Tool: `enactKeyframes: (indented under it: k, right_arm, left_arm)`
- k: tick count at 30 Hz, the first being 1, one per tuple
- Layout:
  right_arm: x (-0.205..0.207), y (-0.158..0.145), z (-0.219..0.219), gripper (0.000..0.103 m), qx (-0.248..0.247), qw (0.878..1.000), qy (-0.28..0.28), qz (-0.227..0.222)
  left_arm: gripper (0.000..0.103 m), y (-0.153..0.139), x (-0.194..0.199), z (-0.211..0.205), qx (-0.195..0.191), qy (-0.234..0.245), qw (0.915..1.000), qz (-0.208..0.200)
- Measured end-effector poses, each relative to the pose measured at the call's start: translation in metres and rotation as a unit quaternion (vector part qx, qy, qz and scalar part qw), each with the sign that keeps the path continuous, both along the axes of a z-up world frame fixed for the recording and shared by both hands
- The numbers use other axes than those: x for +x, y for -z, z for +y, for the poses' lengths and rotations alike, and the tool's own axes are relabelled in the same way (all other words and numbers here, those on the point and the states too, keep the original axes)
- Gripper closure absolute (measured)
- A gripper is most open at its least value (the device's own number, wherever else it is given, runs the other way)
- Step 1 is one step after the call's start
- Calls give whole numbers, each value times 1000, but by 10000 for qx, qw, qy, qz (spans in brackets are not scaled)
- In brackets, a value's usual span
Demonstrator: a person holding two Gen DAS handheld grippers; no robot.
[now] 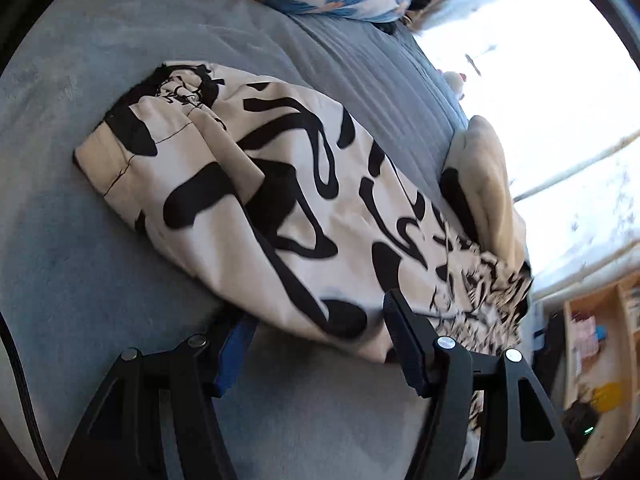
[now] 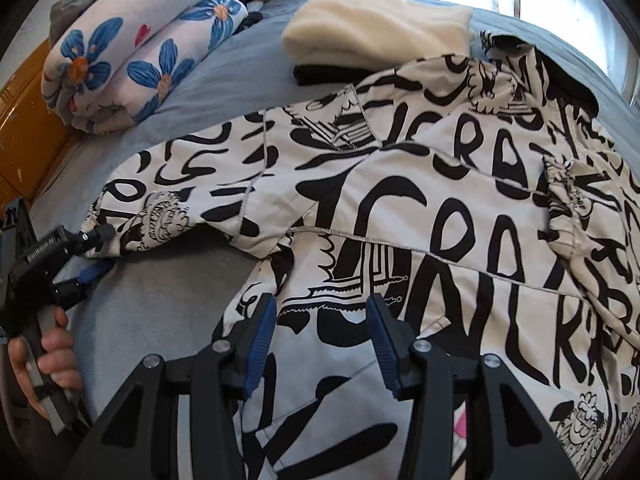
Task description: Fold large clothes
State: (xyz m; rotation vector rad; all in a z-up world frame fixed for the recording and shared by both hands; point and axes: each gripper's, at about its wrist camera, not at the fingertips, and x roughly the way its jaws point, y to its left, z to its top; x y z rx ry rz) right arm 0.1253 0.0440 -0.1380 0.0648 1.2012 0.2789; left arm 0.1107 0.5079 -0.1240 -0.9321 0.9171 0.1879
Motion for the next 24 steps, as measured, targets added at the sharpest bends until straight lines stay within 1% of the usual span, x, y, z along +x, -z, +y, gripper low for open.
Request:
enactKeyframes:
  k: [1,3,4,5,6,8,9,10,11,13,14,16,17,18,20,22,24]
  right_arm:
    - [1,2,-1,56,-4,10000,18,14]
    - [3,6,-4,56,-20,10000,74,61]
    - [4,8,-5,56,-24,9999,103,91]
    - [4,10,-7,56,-8,9998,136,127]
    - [4,13,-9,56,7,9997,165,166]
    - [4,15,-14,57,25,9995,222,230]
    - [3,16,-16,57,46,9994,242,254]
    - [2,17,-20,57,67,9992,270,274]
    - [1,16,-23,56,86,9991,298,276]
    - [-1,14,-32,56,139,9989,370,249]
    - [-2,12,-37,56,168,9988,412,227]
    - [-4,8,-49,56,245,9982,514,170]
    - [-6,5,-58,56,291,9978,583,133]
    - [-7,2,-64,56,323,9974,637,108]
    - [-12,-4,-84,56,415,9958,814,31]
    - [-17,-9,-104,56,484,9939,987,-38]
    - [-22,-13,-130,56,521,9911,1219,-96]
  left_arm:
    - [40,4,2,4,-75,-44,10000,9]
    - [42,8,8,7,-38,-110,9999,42]
    - [53,8,9,7,29,-147,9999,44]
    - [66,7,11,6,213,-205,9995,91]
    - [90,7,16,1,607,-214,9974,316]
    - [94,3,21,-6,964,-181,9940,487]
    - [96,-2,23,-10,1104,-200,9924,496]
    - [97,-9,28,-18,1321,-180,9898,504]
    - [97,-22,33,-29,1662,-148,9848,476]
    - [98,-49,41,-49,2182,-40,9756,256]
    - [98,-61,46,-59,2351,-12,9719,144]
    - [98,-100,58,-94,2855,225,9578,-254]
    - [98,-117,65,-113,3032,377,9511,-464]
    - [98,-132,72,-132,3145,560,9451,-684]
    - [98,-157,80,-173,3255,952,9346,-1075]
    - [98,-173,94,-218,3313,1379,9234,-1366]
    - [98,-178,110,-269,3270,1855,9132,-1570]
